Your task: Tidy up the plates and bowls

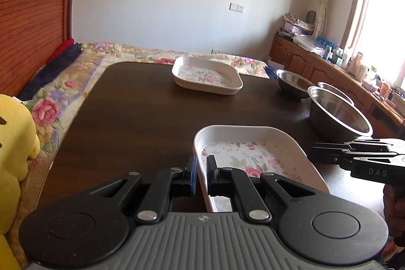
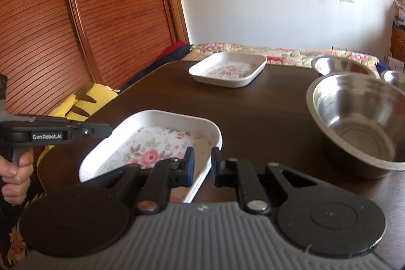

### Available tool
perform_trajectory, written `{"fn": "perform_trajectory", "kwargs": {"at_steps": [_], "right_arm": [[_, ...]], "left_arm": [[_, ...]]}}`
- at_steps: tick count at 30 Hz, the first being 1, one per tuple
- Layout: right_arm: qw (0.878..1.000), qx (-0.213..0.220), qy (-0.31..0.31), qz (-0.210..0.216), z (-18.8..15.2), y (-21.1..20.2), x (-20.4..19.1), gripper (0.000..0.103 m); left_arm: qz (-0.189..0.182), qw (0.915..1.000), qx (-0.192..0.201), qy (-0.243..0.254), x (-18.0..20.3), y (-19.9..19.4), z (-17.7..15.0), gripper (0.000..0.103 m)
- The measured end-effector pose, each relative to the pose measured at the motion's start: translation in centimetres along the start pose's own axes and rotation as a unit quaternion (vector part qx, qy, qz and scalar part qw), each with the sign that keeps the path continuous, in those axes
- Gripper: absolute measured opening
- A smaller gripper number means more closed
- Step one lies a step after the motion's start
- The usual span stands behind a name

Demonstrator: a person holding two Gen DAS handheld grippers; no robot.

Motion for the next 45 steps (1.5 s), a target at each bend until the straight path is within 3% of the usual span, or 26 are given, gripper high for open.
{"fn": "perform_trajectory", "kwargs": {"at_steps": [6,10,18,21,23,25,28,39,45], "right_arm": [[1.000,0.021,-0.003,-0.010,0.1,-1.8,-0.2,0.015],[0.999,0.038,-0.008,-0.018,0.1,-3.2,-0.6,0.015],[0.997,0.068,-0.012,-0.028,0.1,-5.4,-1.1,0.016],[0.997,0.075,-0.006,-0.030,0.3,-5.7,-0.8,0.016],[0.996,0.079,-0.005,-0.038,0.5,-5.8,-0.6,0.021],[0.995,0.083,-0.005,-0.045,0.8,-5.8,-0.3,0.040],[0.995,0.087,-0.006,-0.052,1.7,-5.5,0.3,0.048],[0.996,0.077,0.010,-0.050,6.5,-1.1,2.8,0.051],[0.997,0.056,0.021,-0.050,9.1,1.4,3.7,0.051]], "left_arm": [[0.003,0.9997,0.023,0.003,0.8,-2.1,-0.3,0.008],[0.003,0.9992,0.038,0.008,1.7,-3.4,-0.6,0.025],[0.006,0.9971,0.068,0.033,3.9,-6.1,-0.7,0.044],[0.008,0.9960,0.077,0.045,4.6,-6.7,-0.6,0.056],[0.012,0.9951,0.083,0.053,4.9,-7.0,-0.4,0.062],[0.014,0.9944,0.087,0.057,5.0,-7.1,0.1,0.071],[0.022,0.9930,0.096,0.065,4.9,-6.9,1.2,0.083],[0.026,0.9893,0.121,0.077,3.6,-4.9,6.4,0.084],[0.033,0.9909,0.105,0.077,2.5,-2.4,8.9,0.071]]}}
Point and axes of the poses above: each gripper's, at about its wrist camera, not at the fingertips, and y roughly the way its jaws point, x to its right, z to its top, the point moved 5 cm from there along y, roughly the way its jaws point, and after that the axes turned 8 degrees about -x, right-handed, at the moved point
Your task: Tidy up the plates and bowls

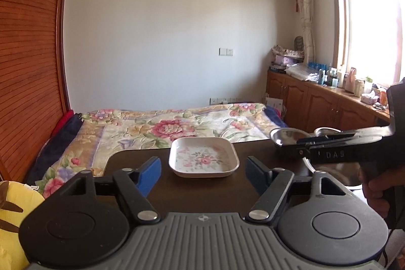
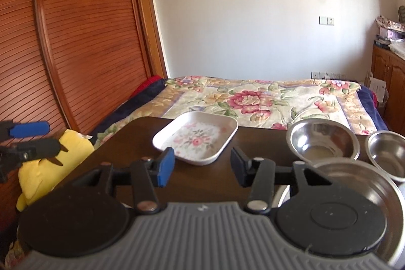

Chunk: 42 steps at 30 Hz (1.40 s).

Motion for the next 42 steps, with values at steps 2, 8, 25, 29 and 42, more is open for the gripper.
{"fn": "perform_trajectory", "kwargs": {"at_steps": [2,8,25,29,42], "right_arm": [[1.000,-0.007,0.002,0.001,0.7,0.9,-0.1,0.051],[0.999,-0.034,-0.006,-0.001,2.3,3.9,-0.1,0.051],[0.990,-0.132,0.016,-0.041,4.3,13.1,2.4,0.043],[0.986,-0.160,0.018,-0.046,4.6,14.3,3.1,0.039],[0.978,-0.201,-0.001,-0.045,4.3,17.2,2.9,0.020]], "left_arm": [[-0.003,1.0000,-0.006,0.003,-0.2,0.8,0.3,0.068],[-0.012,0.9996,-0.025,0.003,-1.1,3.8,1.0,0.063],[-0.024,0.9950,-0.095,-0.019,-4.8,15.5,2.4,0.039],[-0.019,0.9928,-0.116,-0.024,-5.4,18.0,2.3,0.038],[-0.035,0.9869,-0.150,-0.047,-7.0,22.5,1.8,0.035]]}}
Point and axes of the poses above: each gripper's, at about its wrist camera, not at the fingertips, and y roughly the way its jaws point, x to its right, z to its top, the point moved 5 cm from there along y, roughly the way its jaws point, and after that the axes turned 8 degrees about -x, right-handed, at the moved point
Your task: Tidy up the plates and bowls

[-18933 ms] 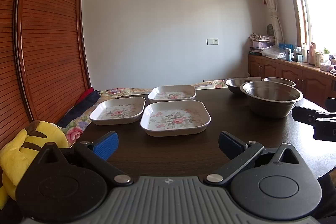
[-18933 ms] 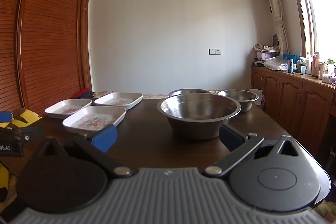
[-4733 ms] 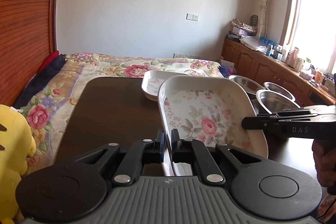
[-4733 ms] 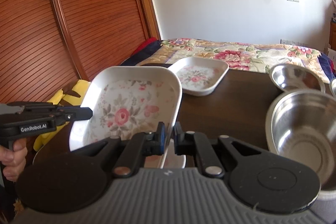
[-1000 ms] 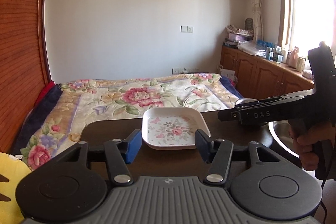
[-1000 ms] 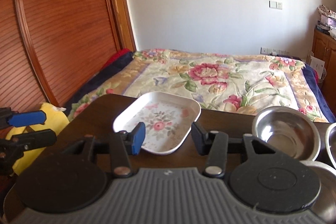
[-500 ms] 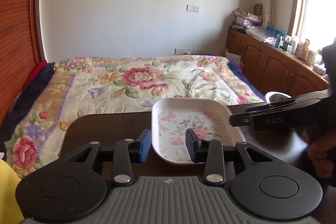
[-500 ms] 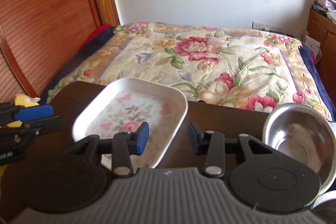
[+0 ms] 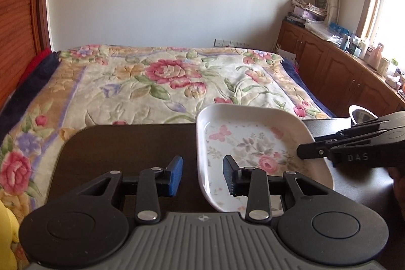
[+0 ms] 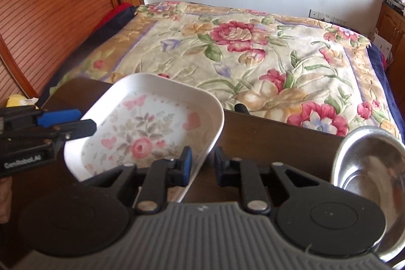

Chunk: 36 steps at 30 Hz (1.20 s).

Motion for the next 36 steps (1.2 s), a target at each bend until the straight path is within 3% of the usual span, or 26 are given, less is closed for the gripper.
{"fn": "perform_trajectory", "kwargs": {"at_steps": [3,6,10,16,36], "right_arm": [[1.000,-0.001,-0.012,-0.003,0.0,0.1,-0.4,0.020],[1.000,-0.005,-0.016,-0.007,0.2,0.0,-0.5,0.020],[1.000,-0.008,-0.009,0.001,0.0,-0.1,-0.4,0.020],[0.999,-0.011,0.010,0.032,-0.7,-0.4,-0.6,0.020],[0.997,0.034,0.011,0.069,-3.4,-4.8,-1.6,0.020]], "left_arm": [[-0.009,0.9999,-0.013,-0.005,-0.1,0.8,-0.3,0.016],[-0.006,0.9999,-0.010,-0.005,0.0,0.7,-0.2,0.013],[-0.011,0.9998,-0.015,-0.011,-0.1,0.4,-0.3,0.012],[-0.050,0.9974,-0.031,-0.041,-0.9,-0.7,-1.1,0.012],[-0.019,0.9997,0.013,-0.012,2.0,-7.6,-3.7,0.012]]}}
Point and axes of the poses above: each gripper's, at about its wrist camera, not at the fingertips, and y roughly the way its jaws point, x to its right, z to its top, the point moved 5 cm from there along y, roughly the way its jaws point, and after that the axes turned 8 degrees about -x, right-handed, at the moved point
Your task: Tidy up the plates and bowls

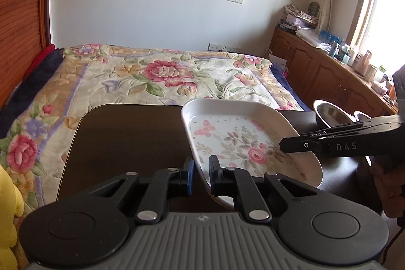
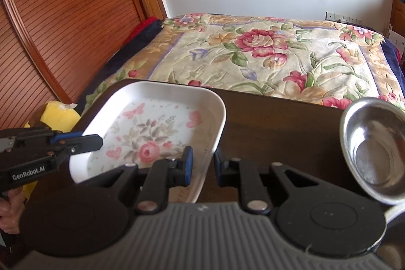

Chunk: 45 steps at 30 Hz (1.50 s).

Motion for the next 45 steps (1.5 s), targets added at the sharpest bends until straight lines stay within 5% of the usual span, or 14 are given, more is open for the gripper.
{"fn": "perform_trajectory", "kwargs": {"at_steps": [45], "right_arm": [[0.999,0.041,-0.027,0.002,-7.8,-8.4,-2.0,0.020]], "left_arm": [[-0.004,0.9986,0.021,0.049,5.7,-8.3,-7.0,0.014]]}}
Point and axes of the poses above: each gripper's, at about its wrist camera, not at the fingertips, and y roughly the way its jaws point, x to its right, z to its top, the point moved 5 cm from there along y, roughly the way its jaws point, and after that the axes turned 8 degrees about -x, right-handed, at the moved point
